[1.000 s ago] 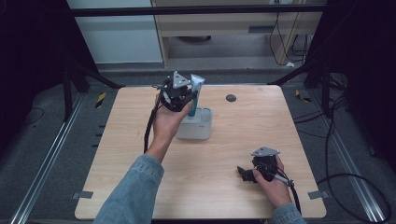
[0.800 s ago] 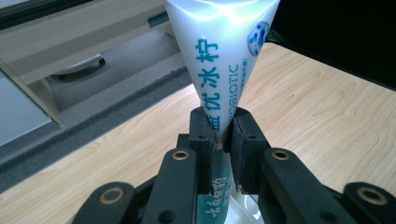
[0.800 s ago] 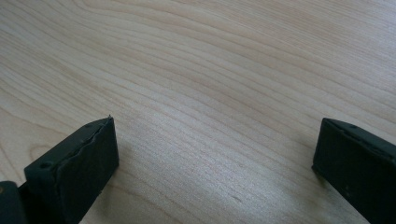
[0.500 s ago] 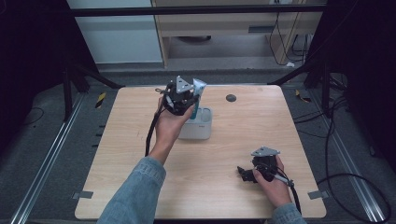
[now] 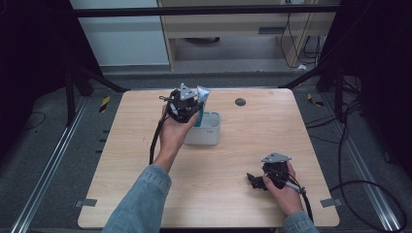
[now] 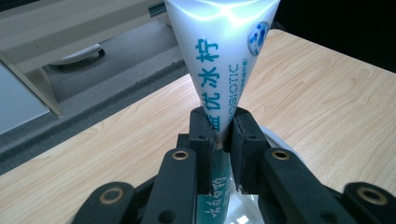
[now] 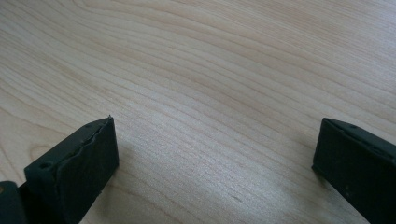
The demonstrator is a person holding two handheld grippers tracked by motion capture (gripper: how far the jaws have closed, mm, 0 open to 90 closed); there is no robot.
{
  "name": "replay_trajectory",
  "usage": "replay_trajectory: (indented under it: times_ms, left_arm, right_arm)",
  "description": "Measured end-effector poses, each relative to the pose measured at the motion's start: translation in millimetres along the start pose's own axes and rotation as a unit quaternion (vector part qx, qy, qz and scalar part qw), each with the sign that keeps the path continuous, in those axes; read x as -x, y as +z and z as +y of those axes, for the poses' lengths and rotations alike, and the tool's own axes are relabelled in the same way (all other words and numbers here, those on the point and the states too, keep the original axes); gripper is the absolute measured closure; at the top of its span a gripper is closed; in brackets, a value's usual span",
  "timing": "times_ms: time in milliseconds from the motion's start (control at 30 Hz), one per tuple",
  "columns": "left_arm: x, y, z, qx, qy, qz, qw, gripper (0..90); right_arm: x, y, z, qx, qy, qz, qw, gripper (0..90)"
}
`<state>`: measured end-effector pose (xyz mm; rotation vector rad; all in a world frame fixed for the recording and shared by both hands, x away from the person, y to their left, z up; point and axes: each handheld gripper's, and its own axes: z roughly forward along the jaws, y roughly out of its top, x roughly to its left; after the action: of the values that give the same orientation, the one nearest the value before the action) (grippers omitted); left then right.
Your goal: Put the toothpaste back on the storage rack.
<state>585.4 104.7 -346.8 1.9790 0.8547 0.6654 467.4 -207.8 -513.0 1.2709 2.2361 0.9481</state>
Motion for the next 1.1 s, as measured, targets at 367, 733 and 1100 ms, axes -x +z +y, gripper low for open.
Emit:
replay_trajectory:
  times_ms: [367, 733, 1100]
  left_arm:
    - [2.5, 5.6, -6.7, -0.007, 0.004, -0.002, 1.0000, 79.8]
    - [2.6, 10.4, -13.7, -0.009, -0.006, -0.005, 0.9999, 79.7]
    - [2.9, 19.1, -19.9, -0.024, -0.001, -0.005, 0.9997, 79.7]
  right_arm:
    - [0.0, 0.0, 0.0, 0.000, 0.000, 0.000, 1.0000, 0.4]
    - [0.0, 0.0, 0.0, 0.000, 0.000, 0.000, 1.0000, 0.4]
    - [-0.1, -0.1, 0.0, -0.001, 0.001, 0.000, 1.0000, 0.4]
